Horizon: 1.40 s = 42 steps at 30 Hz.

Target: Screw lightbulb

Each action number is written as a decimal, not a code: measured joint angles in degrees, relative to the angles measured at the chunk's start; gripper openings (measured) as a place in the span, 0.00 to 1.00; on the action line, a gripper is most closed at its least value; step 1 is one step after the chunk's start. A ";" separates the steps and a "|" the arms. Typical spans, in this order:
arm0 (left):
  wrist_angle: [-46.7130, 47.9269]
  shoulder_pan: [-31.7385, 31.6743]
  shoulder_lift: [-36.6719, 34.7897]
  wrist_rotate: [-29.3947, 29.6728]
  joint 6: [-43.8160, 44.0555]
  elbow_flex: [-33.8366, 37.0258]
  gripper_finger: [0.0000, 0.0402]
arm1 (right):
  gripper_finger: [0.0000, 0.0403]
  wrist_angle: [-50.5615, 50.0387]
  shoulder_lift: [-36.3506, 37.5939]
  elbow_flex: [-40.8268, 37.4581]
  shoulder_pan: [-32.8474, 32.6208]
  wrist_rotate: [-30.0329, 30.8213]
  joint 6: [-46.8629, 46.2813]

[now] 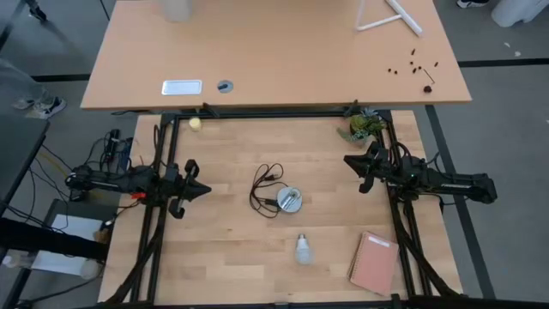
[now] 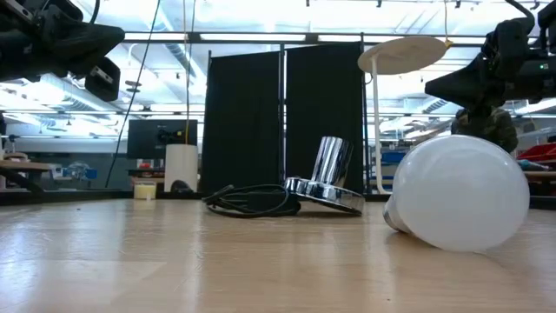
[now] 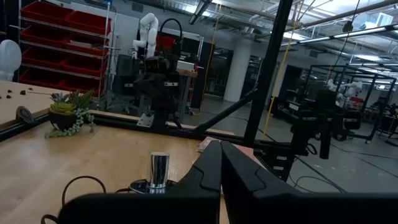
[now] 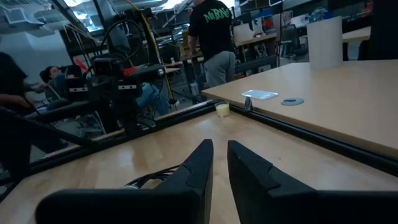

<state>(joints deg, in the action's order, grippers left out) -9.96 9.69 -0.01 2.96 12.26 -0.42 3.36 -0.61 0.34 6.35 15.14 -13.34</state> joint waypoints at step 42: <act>-10.75 0.00 0.06 9.92 -1.51 -0.01 0.02 | 0.14 19.02 -7.04 0.00 -6.00 -22.30 -13.70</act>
<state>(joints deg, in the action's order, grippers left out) -20.71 9.69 0.05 12.88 10.75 -0.42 22.38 -7.65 0.34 0.35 -7.16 -27.04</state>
